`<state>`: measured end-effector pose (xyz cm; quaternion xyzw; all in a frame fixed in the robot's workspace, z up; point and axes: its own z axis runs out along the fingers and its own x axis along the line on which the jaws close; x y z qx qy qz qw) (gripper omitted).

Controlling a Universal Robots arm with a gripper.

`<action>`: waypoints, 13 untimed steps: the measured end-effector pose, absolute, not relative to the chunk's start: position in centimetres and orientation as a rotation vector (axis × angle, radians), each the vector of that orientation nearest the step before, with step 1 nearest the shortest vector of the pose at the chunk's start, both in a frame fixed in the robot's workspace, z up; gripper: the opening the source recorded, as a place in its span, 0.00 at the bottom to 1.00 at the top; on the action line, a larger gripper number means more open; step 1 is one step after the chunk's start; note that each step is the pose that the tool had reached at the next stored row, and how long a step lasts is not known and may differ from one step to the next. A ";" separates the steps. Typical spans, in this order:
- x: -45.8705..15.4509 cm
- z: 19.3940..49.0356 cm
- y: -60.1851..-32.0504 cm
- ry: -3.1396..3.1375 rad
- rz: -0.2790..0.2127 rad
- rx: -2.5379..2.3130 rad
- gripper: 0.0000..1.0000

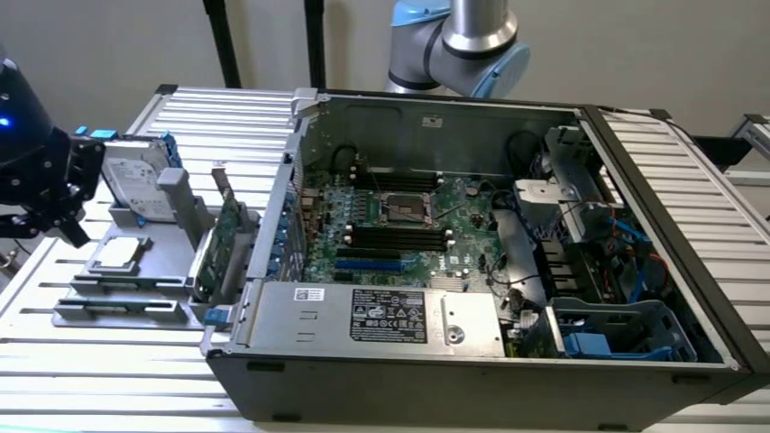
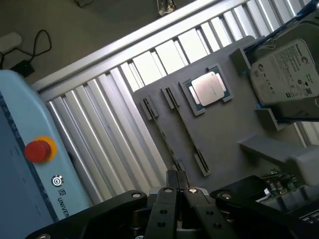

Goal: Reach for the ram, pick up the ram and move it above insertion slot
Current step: 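Pick up the ram and move it above insertion slot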

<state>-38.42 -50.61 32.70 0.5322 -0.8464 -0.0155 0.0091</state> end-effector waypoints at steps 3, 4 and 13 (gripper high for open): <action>-38.4 32.7 -50.6 -2.599 -0.046 1.733 0.11; -38.4 32.6 -50.6 -2.583 -0.046 1.757 0.11; -38.4 32.5 -50.6 -2.433 -0.038 1.964 0.11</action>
